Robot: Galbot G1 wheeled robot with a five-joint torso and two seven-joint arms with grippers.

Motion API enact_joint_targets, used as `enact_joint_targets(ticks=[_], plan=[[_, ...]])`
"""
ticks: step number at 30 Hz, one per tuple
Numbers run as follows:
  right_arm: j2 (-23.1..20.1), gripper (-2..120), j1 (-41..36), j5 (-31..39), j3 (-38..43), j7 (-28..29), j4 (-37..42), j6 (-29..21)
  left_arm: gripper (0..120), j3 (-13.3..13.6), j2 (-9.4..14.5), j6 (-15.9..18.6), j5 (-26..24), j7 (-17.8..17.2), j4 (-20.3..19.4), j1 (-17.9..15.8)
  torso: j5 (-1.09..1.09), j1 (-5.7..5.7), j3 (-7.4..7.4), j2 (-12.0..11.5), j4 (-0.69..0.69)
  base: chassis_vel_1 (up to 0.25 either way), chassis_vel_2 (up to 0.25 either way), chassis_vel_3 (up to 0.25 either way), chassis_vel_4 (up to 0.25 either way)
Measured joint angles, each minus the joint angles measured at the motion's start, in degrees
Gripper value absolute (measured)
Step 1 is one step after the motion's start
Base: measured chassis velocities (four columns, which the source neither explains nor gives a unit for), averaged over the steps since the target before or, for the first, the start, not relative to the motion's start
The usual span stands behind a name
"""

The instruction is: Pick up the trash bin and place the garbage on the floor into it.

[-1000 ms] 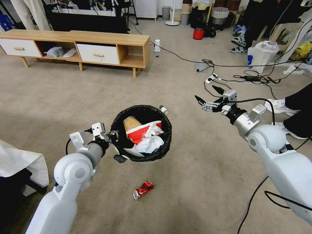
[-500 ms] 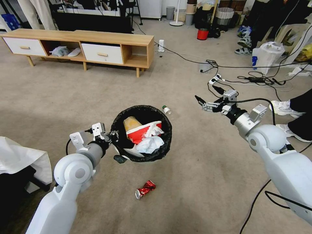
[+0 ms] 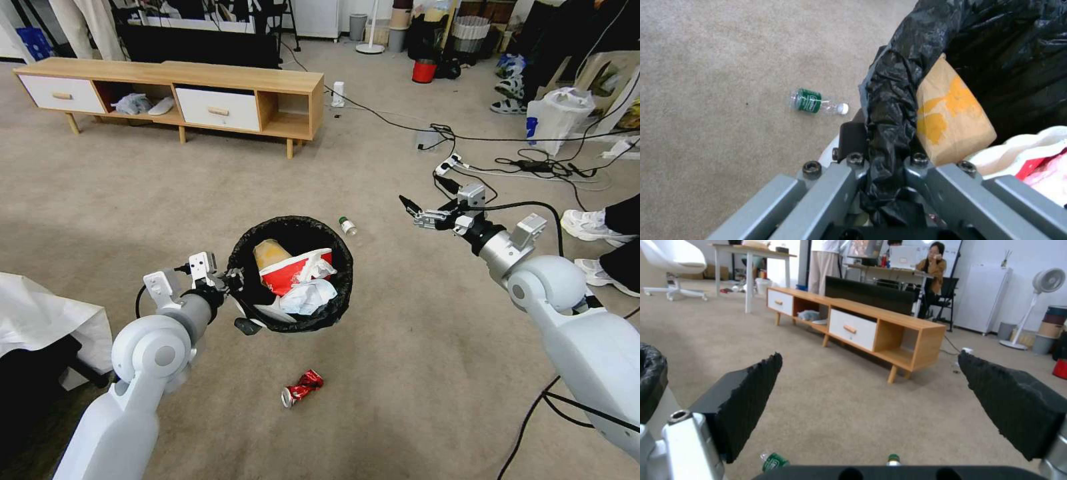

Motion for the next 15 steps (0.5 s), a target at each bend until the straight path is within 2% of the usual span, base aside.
enact_joint_targets(ticks=[15], plan=[[0.1, 100, 0.0, 0.0, -0.1, 0.1, 0.0, -0.1, 3, 0.0, -0.1, 0.0, -0.1, 0.0, 0.1, 0.0, 0.00, 0.00, 0.00, 0.0, 0.00, 0.000, 0.000, 0.000, 0.000]])
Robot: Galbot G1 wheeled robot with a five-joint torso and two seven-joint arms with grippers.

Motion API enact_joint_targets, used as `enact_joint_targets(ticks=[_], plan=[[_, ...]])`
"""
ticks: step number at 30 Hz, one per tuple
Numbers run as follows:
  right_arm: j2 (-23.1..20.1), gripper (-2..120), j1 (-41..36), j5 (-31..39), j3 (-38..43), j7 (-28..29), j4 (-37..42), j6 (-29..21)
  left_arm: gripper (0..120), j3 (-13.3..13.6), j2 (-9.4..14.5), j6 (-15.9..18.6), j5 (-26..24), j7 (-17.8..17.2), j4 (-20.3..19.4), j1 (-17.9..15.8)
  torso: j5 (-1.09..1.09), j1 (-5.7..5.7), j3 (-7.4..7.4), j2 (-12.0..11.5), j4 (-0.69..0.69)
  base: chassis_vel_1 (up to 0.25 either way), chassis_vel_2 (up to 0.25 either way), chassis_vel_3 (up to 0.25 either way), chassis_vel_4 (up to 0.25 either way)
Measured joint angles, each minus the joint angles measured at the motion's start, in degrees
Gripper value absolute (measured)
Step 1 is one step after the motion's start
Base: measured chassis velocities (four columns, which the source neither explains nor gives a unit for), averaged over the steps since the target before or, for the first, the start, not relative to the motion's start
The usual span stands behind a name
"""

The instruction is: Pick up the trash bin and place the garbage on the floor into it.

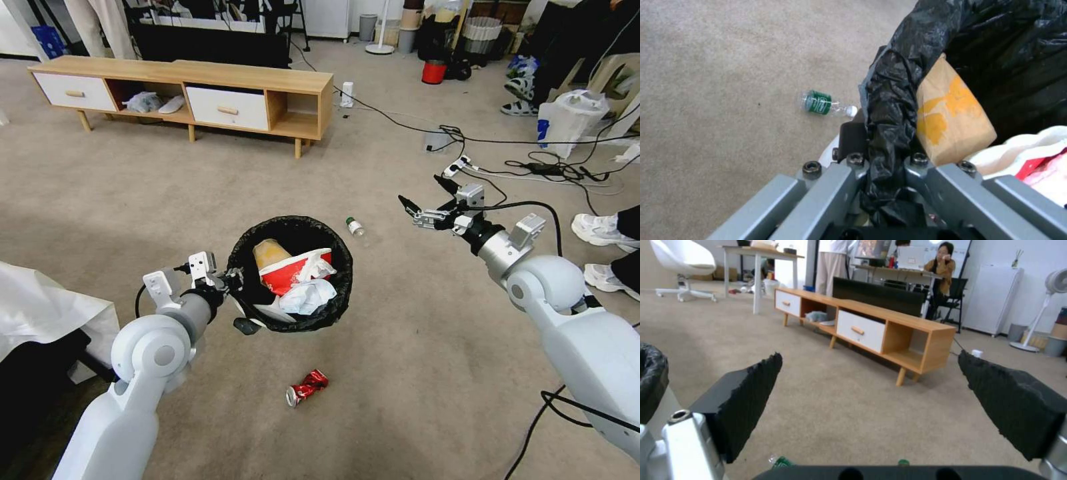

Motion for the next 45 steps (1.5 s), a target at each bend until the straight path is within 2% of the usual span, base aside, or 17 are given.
enact_joint_targets(ticks=[32, 45], plan=[[0.1, 100, -1.4, 0.7, 0.0, 4.0, 0.6, -2.0, 3, 0.0, -0.3, -0.8, 2.6, 0.8, 0.3, 0.1, 0.00, 0.00, 0.00, 0.0, 0.00, 0.000, 0.000, 0.000, 0.000], [0.5, 100, -1.1, -3.5, 0.3, 4.8, -0.1, -1.4, 3, 0.1, -0.3, -0.8, 2.6, 0.6, 0.2, 0.2, 0.01, 0.00, 0.00, 0.0, 0.00, 0.000, 0.000, 0.000, 0.000]])
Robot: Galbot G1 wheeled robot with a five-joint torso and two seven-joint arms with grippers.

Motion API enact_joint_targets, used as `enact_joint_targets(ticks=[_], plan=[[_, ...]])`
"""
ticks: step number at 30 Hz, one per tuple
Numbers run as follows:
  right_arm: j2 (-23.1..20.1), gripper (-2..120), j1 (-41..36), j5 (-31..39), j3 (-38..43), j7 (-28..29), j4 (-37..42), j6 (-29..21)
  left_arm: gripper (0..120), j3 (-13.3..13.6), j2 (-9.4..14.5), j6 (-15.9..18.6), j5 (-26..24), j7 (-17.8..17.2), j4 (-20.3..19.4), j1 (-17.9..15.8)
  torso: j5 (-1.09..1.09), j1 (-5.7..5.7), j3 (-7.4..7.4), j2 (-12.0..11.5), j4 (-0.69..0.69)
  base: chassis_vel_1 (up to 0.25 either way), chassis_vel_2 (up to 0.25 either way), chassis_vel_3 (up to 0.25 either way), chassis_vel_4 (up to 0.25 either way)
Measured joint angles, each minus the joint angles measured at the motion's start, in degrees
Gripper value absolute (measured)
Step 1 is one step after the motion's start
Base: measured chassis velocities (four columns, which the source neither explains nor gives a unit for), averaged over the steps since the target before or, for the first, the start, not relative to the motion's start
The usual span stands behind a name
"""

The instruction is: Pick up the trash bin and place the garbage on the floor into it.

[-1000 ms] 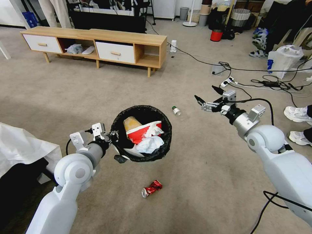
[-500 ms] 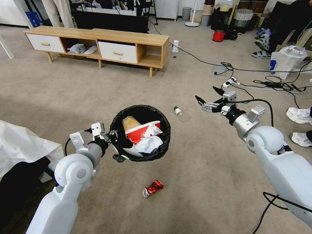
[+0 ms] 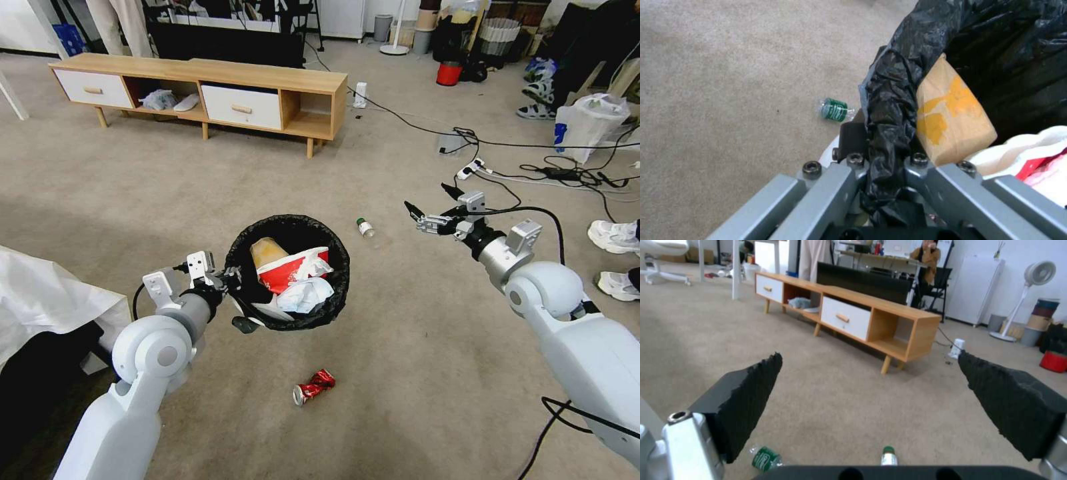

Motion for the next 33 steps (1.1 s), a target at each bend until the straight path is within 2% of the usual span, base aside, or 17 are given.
enact_joint_targets(ticks=[17, 26, 33], plan=[[0.4, 100, 0.1, -0.1, -0.5, 0.3, 0.3, -0.1, 3, 0.0, 0.1, 0.0, -0.1, -0.1, -0.3, 0.1, 0.00, 0.00, 0.00, 0.0, 0.00, 0.000, 0.000, 0.000, 0.000], [0.4, 100, 0.0, 0.2, -0.6, -0.1, 0.2, 1.5, 3, 0.1, 0.0, 0.0, -0.1, -0.1, -0.3, 0.1, -0.01, 0.00, 0.03, 0.0, 0.00, -0.104, 0.105, 0.112, -0.108], [0.6, 100, 0.4, 0.4, -0.7, -0.3, 0.1, 1.5, 3, -0.1, 0.0, 0.0, -0.1, -0.1, -0.5, 0.2, -0.01, 0.00, 0.00, 0.0, 0.00, -0.021, 0.021, 0.034, -0.010]])
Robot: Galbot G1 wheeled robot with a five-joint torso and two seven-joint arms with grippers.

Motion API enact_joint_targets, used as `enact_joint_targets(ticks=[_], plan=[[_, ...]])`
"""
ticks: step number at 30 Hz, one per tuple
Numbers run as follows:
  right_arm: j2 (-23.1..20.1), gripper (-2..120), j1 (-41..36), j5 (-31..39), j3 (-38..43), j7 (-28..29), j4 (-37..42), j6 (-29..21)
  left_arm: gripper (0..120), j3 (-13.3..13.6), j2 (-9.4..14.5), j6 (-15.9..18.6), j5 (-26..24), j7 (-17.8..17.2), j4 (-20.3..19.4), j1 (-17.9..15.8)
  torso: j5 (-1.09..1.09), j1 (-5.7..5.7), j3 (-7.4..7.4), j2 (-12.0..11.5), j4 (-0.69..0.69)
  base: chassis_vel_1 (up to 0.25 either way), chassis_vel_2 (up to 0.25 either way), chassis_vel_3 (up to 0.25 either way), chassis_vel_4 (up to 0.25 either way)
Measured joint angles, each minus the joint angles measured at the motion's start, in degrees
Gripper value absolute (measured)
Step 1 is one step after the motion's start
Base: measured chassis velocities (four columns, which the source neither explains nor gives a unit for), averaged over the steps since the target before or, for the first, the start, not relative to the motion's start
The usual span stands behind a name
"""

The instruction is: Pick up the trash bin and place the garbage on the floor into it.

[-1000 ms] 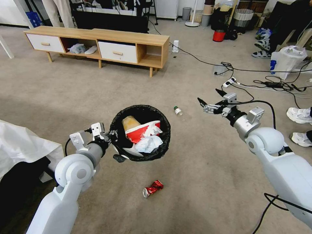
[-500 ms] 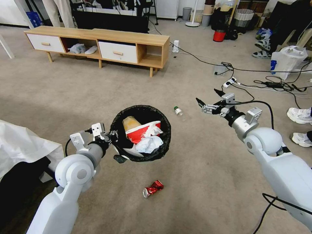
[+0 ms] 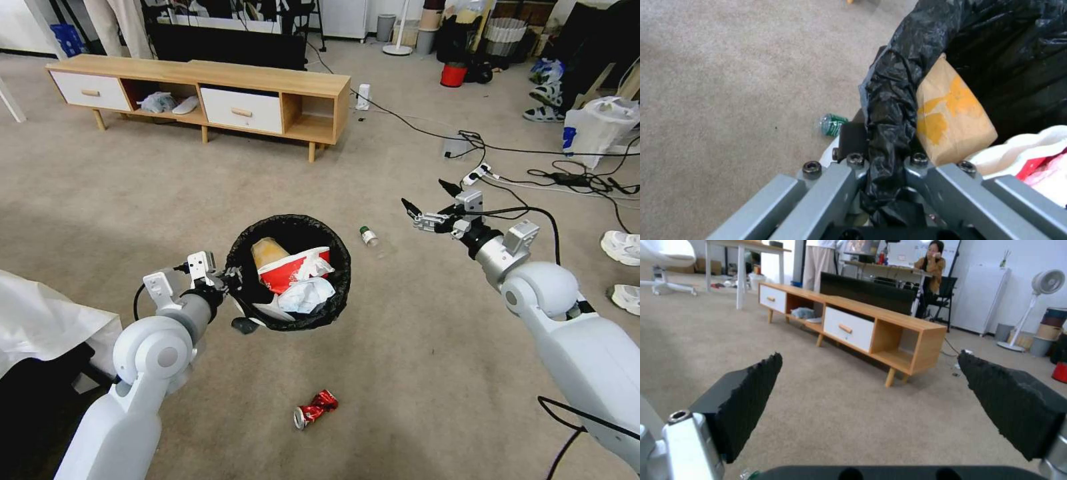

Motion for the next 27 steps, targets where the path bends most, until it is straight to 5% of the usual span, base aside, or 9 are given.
enact_joint_targets(ticks=[22, 24, 26, 27], plan=[[-1.9, 100, -0.3, 0.5, -1.4, -3.9, -0.2, -1.3, 3, -0.3, -0.1, 0.0, 0.0, 0.0, -0.2, 0.0, 0.00, 0.00, 0.00, 0.0, 0.00, 0.000, 0.000, 0.000, 0.000], [-3.5, 100, -0.7, 1.5, -2.3, -5.8, 0.6, -4.5, 3, -0.7, -0.2, 0.0, 0.0, 0.0, -0.2, -0.2, 0.00, 0.00, 0.00, 0.0, 0.00, 0.000, 0.000, 0.000, 0.000], [-5.3, 100, -0.7, -0.2, -2.7, -20.5, 0.2, -7.8, 3, -0.8, -0.3, 0.0, -0.1, -0.1, -0.2, -0.3, 0.00, 0.00, 0.00, 0.0, -0.01, 0.000, 0.000, 0.000, 0.000], [-5.3, 100, -0.7, -0.2, -2.7, -20.5, 0.2, -7.8, 3, -0.8, -0.3, 0.0, -0.1, -0.1, -0.2, -0.3, 0.00, 0.00, 0.00, 0.0, -0.01, 0.000, 0.000, 0.000, 0.000]])
